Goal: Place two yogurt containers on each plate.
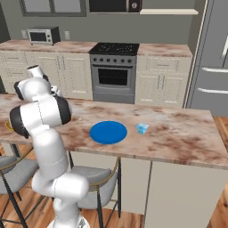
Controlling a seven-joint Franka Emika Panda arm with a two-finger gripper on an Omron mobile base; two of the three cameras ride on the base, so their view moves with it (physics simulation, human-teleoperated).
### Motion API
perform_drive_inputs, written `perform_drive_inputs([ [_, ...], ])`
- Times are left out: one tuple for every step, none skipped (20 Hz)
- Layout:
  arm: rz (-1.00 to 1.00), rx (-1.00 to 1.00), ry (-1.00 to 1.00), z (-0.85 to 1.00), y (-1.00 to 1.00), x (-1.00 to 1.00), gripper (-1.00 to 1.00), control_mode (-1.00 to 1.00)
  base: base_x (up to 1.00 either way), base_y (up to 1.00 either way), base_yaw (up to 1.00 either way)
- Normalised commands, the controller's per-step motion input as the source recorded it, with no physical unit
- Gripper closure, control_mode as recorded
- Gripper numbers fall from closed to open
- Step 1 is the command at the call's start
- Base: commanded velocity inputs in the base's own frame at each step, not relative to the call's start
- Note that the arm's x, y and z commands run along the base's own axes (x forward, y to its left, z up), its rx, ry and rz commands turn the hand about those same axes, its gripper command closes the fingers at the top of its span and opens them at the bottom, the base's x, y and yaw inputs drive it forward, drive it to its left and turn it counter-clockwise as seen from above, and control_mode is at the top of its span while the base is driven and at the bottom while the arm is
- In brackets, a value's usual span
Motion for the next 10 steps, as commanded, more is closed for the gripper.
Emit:
perform_drive_inputs([
  [0.00, 0.00, 0.00, -0.06, 0.00, 0.15, -1.00, -1.00, 0.00, 0.00, 0.00],
  [0.00, 0.00, 0.00, -0.13, 0.00, 0.19, -1.00, -1.00, 0.00, 0.00, 0.00],
  [0.00, 0.00, 0.00, -0.16, 0.00, 0.18, -1.00, -1.00, 0.00, 0.00, 0.00],
  [0.00, 0.00, 0.00, -0.17, 0.00, 0.18, -1.00, -1.00, 0.00, 0.00, 0.00],
  [0.00, 0.00, 0.00, -0.20, 0.00, 0.15, -1.00, -1.00, 0.00, 0.00, 0.00],
  [0.00, 0.00, 0.00, -0.21, 0.00, 0.16, -1.00, -1.00, 0.00, 0.00, 0.00],
  [0.00, 0.00, 0.00, -0.20, 0.00, 0.17, -1.00, -1.00, 0.00, 0.00, 0.00],
  [0.00, 0.00, 0.00, -0.21, 0.00, 0.18, -1.00, -1.00, 0.00, 0.00, 0.00],
  [0.00, 0.00, 0.00, -0.23, 0.00, 0.17, -1.00, -1.00, 0.00, 0.00, 0.00],
  [0.00, 0.00, 0.00, -0.25, 0.00, 0.17, -1.00, -1.00, 0.00, 0.00, 0.00],
])
